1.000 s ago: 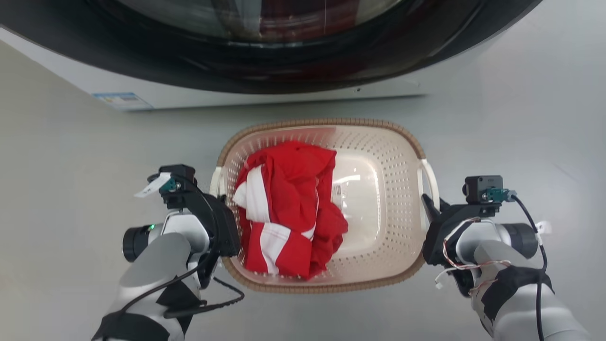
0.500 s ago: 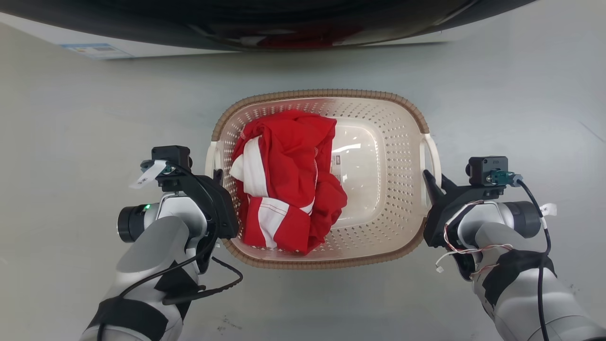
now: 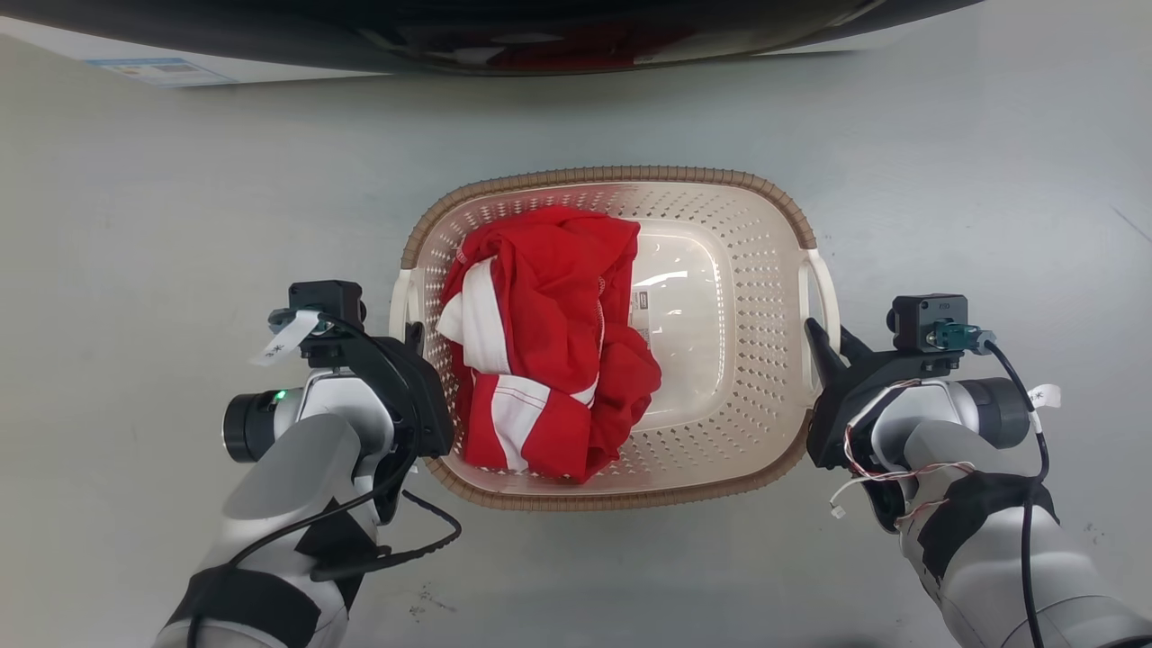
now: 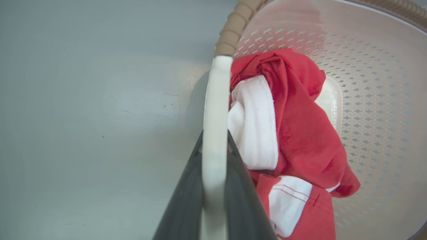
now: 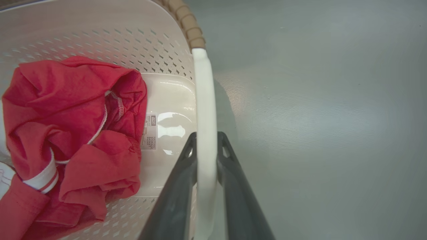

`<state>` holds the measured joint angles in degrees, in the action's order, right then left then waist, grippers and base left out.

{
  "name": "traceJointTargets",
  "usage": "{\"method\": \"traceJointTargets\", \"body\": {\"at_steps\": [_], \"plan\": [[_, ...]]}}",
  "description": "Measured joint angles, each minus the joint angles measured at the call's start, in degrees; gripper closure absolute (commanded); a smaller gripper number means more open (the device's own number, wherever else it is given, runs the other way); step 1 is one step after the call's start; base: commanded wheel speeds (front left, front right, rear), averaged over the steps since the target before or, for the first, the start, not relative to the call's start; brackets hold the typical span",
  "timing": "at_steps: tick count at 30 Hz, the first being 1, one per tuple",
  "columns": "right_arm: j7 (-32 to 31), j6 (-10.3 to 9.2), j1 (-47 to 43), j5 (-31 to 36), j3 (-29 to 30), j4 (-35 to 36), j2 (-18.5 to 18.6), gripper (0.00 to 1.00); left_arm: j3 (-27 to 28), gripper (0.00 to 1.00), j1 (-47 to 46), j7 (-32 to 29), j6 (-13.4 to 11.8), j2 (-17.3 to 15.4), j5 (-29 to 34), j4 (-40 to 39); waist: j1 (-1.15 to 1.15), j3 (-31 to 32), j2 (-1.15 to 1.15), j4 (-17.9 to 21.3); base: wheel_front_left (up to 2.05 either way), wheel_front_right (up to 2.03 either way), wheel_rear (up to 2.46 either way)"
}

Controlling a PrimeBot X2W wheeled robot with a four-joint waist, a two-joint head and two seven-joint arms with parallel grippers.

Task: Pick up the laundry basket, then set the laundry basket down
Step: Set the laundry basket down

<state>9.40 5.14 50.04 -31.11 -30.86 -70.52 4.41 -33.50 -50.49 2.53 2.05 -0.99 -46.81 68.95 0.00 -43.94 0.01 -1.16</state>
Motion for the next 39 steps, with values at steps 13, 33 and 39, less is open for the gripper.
{"method": "traceJointTargets", "body": {"at_steps": [13, 33, 39], "plan": [[0.3, 0.87, 1.0, 0.0, -0.2, -0.5, 0.0, 1.00, -0.6, 1.00, -0.9, -0.3, 0.0, -0.2, -0.6, 0.5, -0.01, -1.0, -0.01, 0.2, 0.00, 0.00, 0.00], [1.8, 1.43, 1.2, -0.1, -0.6, -1.5, 0.4, 0.00, -2.2, 0.00, -1.1, -0.6, 1.0, -0.6, -2.5, 1.1, 0.01, 1.2, -0.01, -0.2, 0.00, 0.00, 0.00], [2.7, 1.44, 1.0, -0.2, -0.5, -1.6, 0.6, 0.00, -2.4, 0.00, -1.0, 1.1, 1.1, -0.6, -2.4, 1.5, 0.01, 2.8, -0.01, -0.3, 0.00, 0.00, 0.00]]}}
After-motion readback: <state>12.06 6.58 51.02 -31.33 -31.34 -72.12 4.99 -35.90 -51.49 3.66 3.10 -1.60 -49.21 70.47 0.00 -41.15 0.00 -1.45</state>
